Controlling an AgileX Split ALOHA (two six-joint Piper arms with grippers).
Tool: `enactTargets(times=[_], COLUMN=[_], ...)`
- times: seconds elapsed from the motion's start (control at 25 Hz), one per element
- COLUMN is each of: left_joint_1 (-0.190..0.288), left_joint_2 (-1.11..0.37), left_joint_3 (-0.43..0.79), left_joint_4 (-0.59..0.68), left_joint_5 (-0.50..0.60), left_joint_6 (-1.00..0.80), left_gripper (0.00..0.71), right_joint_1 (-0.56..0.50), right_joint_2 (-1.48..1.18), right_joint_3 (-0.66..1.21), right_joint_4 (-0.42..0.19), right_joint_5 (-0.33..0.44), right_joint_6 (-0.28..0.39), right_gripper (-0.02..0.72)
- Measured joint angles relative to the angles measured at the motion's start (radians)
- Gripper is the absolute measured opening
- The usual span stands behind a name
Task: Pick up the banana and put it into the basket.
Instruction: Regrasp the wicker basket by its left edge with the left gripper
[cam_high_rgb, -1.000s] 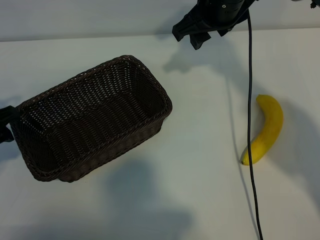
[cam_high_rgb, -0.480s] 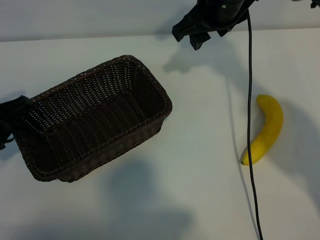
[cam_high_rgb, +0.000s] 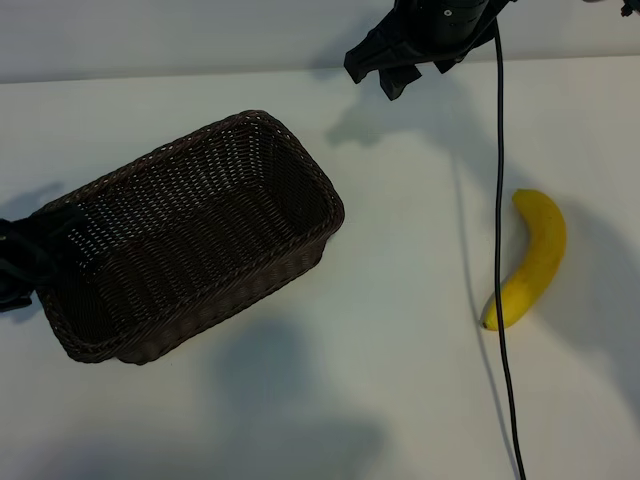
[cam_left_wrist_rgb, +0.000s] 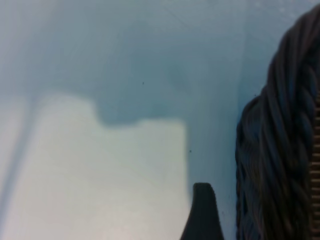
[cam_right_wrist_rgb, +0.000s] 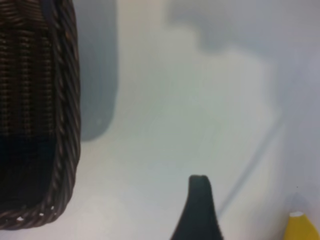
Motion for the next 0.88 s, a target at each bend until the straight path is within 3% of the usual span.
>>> enactTargets(times=[0.48, 0.56, 0.68, 0.88], left_joint_1=[0.001, 0.003, 0.008, 0.008], left_joint_2=[0.185, 0.197, 0.213, 0.225], left_joint_3=[0.000, 0.000, -0.002, -0.008], left_joint_4=[-0.299, -0.338, -0.383, -0.395], left_joint_5=[-0.101, -0.111, -0.134, -0.151], left_joint_6=[0.288, 0.325, 0.342, 0.384], left_gripper=[0.585, 0.553, 0.448, 0.426], right_joint_1=[0.000, 0.000, 0.000, 0.000], right_joint_2=[0.000, 0.000, 0.000, 0.000], right_joint_3=[0.000, 0.000, 0.000, 0.000], right_joint_4=[0.001, 0.001, 0.001, 0.001], right_joint_5=[0.001, 0.001, 0.001, 0.001], right_joint_6=[0.000, 0.000, 0.000, 0.000], right_gripper=[0.549, 0.549, 0.549, 0.549])
